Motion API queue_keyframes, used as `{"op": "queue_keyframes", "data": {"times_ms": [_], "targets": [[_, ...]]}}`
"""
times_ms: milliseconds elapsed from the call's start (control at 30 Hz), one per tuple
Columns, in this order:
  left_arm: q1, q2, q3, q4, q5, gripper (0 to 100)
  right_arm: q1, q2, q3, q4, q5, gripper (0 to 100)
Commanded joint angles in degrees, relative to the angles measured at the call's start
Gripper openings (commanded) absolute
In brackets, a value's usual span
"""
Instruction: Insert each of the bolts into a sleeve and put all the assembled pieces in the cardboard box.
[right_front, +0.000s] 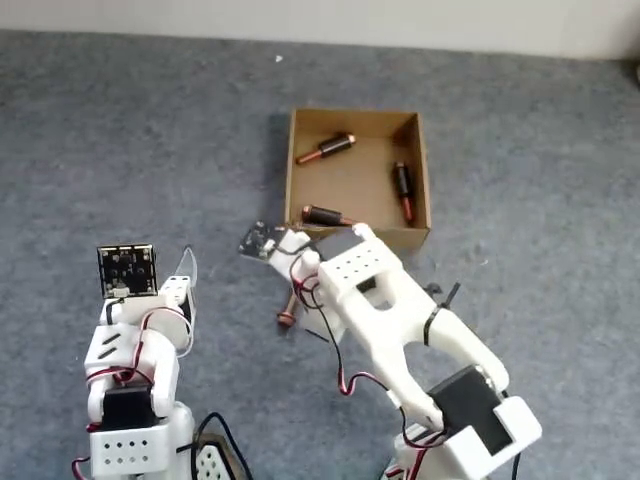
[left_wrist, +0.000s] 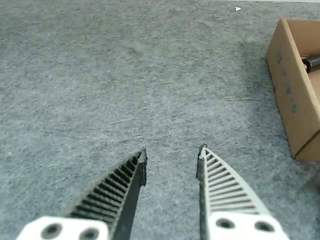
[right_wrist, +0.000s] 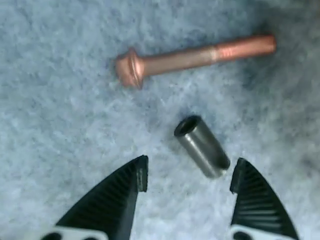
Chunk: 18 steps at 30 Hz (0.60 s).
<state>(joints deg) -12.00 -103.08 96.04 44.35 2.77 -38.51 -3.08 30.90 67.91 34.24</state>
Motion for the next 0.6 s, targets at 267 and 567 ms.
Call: {"op": "queue_keyframes", "data": {"times_ms": [267, 567], "targets": [[-0.31, -0.48, 1.10, -1.05, -0.62, 19, 3.30, -2.24, 7.69, -15.08, 3.69, 15.9], [-0.31, -0.48, 1.10, -1.05, -0.62, 19, 3.47, -2.24, 10.68, -16.48, 3.69, 7.3]]}}
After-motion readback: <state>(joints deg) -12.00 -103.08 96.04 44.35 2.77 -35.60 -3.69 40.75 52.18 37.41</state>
